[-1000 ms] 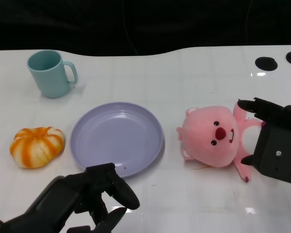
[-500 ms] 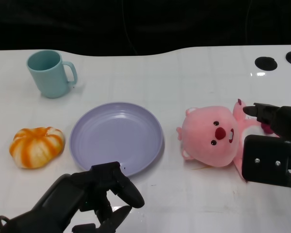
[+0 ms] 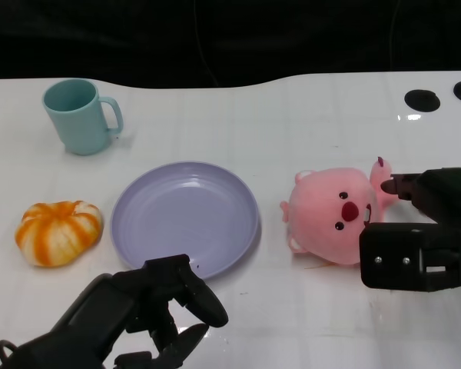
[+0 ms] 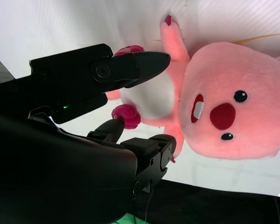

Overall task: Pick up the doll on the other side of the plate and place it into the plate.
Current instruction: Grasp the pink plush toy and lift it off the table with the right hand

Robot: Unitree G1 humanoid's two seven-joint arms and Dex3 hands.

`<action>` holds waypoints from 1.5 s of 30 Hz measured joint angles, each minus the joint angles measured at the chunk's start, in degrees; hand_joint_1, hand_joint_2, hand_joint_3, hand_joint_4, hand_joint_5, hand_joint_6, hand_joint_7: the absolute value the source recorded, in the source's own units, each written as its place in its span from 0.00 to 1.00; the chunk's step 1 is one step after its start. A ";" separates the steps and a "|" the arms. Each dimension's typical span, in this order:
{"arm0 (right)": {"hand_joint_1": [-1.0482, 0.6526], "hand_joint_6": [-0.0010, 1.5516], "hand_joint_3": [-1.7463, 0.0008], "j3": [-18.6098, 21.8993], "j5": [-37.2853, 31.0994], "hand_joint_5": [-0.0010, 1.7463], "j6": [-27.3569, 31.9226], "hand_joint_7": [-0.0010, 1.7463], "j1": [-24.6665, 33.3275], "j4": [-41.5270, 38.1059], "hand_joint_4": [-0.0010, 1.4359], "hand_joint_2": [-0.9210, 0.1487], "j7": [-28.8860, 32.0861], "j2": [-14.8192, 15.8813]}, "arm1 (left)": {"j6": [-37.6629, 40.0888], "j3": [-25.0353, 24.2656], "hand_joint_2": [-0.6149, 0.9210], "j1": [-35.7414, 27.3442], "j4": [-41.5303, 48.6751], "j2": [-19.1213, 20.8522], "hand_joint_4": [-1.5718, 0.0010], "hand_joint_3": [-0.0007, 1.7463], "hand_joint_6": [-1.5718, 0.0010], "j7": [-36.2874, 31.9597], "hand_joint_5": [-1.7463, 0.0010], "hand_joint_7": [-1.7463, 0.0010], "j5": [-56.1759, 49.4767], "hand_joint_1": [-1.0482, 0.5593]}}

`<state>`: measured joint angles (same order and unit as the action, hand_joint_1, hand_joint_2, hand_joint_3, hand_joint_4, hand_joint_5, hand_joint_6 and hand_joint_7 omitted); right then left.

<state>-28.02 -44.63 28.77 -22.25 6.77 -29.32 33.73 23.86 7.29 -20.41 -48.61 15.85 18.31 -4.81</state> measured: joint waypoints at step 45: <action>0.20 0.38 0.90 -10.42 -9.82 0.29 -11.32 0.03 -21.59 -50.88 0.23 0.00 18.41 -17.65 | 0.39 -0.56 0.90 -8.22 -9.00 0.72 0.60 0.42 0.60 -0.13 0.07 0.34 0.05 0.53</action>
<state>-38.44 -54.45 17.44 -43.83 -44.11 -10.91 16.08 24.25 6.73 -28.63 -57.61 16.57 18.17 -4.75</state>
